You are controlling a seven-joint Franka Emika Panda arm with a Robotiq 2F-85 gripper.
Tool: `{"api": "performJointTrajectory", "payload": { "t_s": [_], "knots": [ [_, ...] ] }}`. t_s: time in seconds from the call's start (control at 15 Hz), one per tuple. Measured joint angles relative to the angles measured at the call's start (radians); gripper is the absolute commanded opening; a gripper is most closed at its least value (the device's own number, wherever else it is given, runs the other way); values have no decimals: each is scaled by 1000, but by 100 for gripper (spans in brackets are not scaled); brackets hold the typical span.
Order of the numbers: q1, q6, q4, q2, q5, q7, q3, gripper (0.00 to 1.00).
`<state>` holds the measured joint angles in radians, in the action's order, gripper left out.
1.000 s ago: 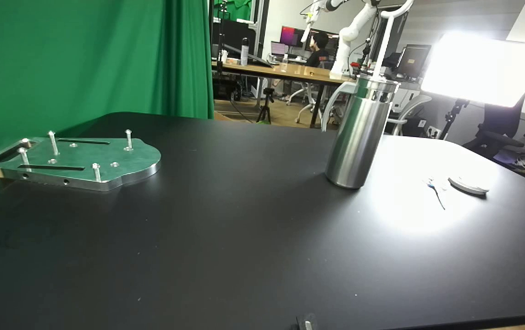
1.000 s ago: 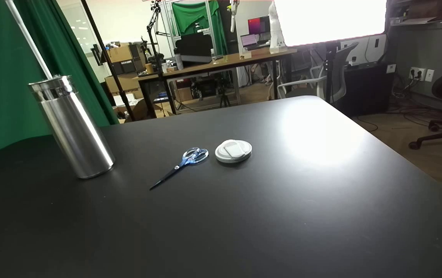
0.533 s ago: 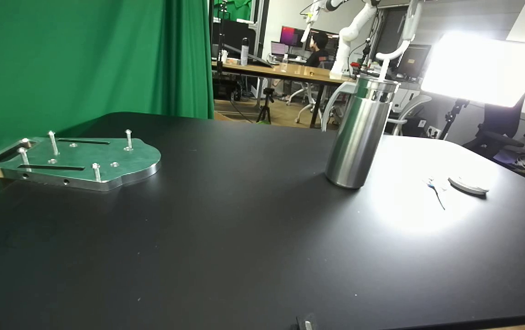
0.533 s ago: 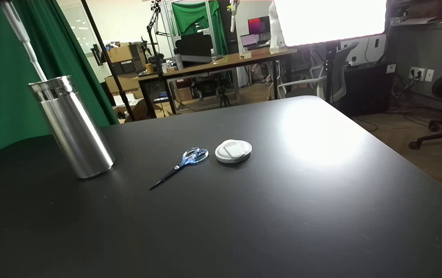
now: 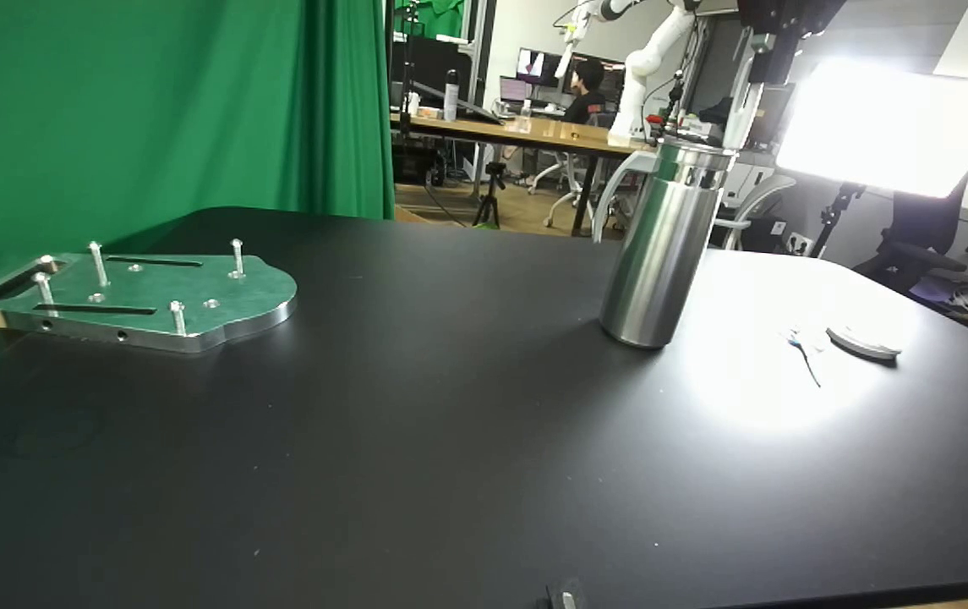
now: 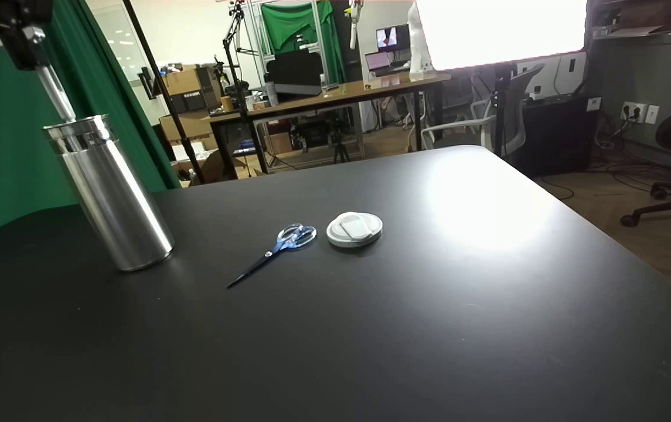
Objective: Move the bottle brush up and down twice in the thermos flask
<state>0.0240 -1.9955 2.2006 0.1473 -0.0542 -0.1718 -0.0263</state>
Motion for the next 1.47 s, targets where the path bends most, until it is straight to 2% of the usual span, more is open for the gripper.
{"api": "performJointTrajectory", "payload": {
  "t_s": [0.33,1.0,1.47],
  "knots": [
    [0,-2,-17,8,23,-1,0,4],
    [3,39,-124,151,135,-5,1,4],
    [3,64,-171,198,196,-11,15,4]
  ]
}}
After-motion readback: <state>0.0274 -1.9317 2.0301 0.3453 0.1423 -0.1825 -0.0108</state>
